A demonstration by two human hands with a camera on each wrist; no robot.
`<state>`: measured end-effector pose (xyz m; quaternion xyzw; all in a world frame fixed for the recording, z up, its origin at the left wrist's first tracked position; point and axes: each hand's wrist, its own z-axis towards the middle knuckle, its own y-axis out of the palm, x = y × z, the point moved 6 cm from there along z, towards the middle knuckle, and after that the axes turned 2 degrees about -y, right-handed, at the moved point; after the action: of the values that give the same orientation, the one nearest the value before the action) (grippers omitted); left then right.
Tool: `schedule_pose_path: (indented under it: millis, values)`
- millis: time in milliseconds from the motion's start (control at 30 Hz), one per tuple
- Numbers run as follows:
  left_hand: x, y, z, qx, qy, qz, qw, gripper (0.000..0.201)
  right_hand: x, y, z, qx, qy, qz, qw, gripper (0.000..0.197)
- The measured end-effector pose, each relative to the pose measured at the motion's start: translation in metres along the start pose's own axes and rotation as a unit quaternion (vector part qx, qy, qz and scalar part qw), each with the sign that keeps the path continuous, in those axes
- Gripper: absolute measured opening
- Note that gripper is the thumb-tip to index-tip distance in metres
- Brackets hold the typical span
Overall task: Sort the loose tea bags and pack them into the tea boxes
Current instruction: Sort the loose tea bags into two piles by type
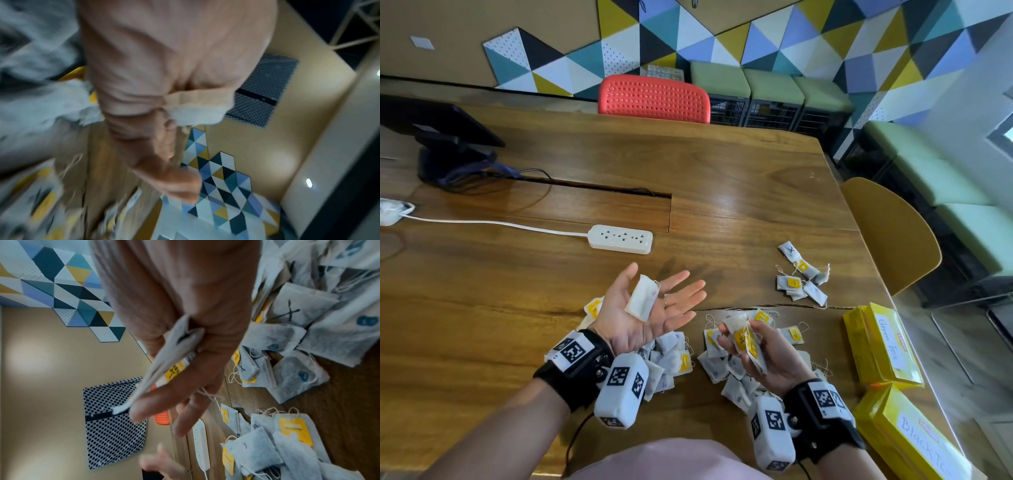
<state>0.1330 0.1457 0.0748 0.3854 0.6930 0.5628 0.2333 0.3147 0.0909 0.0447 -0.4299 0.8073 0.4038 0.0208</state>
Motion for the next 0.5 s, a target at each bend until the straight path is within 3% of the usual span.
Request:
schedule_pose_path:
  millis: [67,133,200,233,333,367,400,433,500]
  values:
    - [0.006,-0.010,0.001,0.120,-0.001,0.074,0.990,0.055,0.000,0.000,-0.001,0.003,-0.002,-0.002,1.000,0.046]
    - [0.021,-0.023,-0.002,0.254,0.024,0.248,0.934,0.030,0.000,0.000,-0.001,0.006,-0.001,0.005,1.000,0.047]
    - [0.040,-0.029,-0.009,0.340,0.061,0.456,0.820,0.019,0.000,-0.001,-0.003,0.011,0.003,0.013,1.000,0.046]
    - [0.048,-0.031,-0.012,0.360,0.066,0.559,0.744,0.019,0.001,-0.002,-0.003,0.012,0.005,0.017,1.000,0.046]
    - [0.060,-0.037,-0.018,0.362,0.042,0.787,0.497,0.019,0.002,-0.005,0.000,0.020,-0.006,0.009,1.000,0.047]
    - [0.061,-0.034,-0.020,0.363,0.065,0.815,0.447,0.022,0.002,-0.007,0.001,0.029,-0.014,0.002,0.999,0.047]
    - [0.059,-0.026,-0.021,0.358,0.106,0.826,0.423,0.023,0.002,-0.008,0.003,0.039,-0.022,-0.001,0.999,0.046]
    - [0.053,-0.013,-0.021,0.339,0.156,0.828,0.420,0.023,0.002,-0.007,0.005,0.045,-0.025,0.000,0.999,0.043]
    - [0.033,0.014,-0.014,0.257,0.221,0.820,0.462,0.018,0.002,-0.001,0.009,0.040,-0.026,-0.006,0.999,0.038]
